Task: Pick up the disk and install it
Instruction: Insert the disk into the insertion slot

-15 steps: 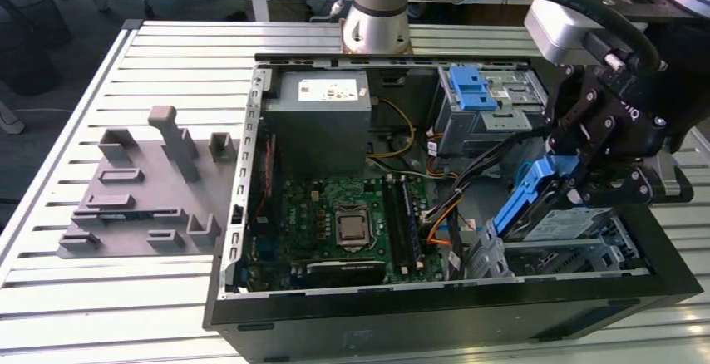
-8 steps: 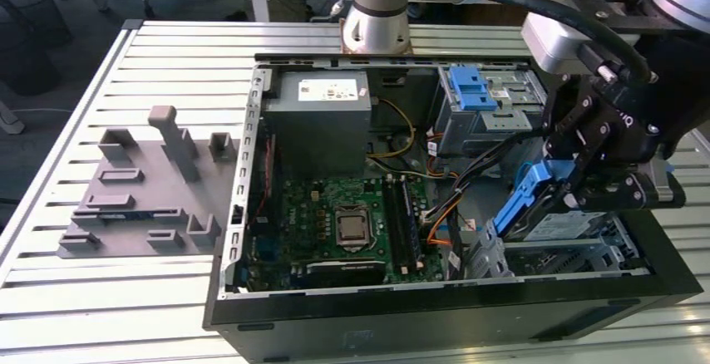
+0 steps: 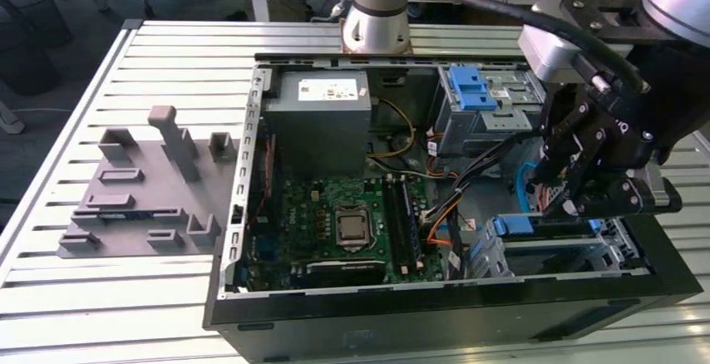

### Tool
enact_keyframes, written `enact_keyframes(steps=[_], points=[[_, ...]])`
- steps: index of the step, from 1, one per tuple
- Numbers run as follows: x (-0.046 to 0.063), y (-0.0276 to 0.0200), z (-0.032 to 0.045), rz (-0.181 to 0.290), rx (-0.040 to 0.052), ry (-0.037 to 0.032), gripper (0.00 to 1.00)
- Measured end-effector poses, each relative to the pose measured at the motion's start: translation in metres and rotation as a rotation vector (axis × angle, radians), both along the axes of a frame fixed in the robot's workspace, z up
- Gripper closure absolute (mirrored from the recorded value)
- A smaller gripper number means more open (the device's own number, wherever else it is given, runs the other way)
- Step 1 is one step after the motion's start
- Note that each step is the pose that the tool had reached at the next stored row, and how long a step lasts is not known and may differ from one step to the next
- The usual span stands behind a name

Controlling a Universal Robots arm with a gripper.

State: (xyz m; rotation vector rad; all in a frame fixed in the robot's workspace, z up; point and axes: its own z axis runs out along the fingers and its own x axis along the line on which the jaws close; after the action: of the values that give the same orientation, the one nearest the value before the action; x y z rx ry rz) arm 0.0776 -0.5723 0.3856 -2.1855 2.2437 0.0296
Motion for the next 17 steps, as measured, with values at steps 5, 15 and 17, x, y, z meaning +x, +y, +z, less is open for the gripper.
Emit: enact_keyframes(steps=[5, 15, 17], points=[[0.0, 0.0, -0.0017, 0.0, 0.0003, 0.0, 0.56], [0.0001, 0.0, -0.0067, 0.0, 0.0003, 0.0, 0.87], [0.0001, 0.0, -0.0078, 0.0, 0.0002, 0.0, 0.89]])
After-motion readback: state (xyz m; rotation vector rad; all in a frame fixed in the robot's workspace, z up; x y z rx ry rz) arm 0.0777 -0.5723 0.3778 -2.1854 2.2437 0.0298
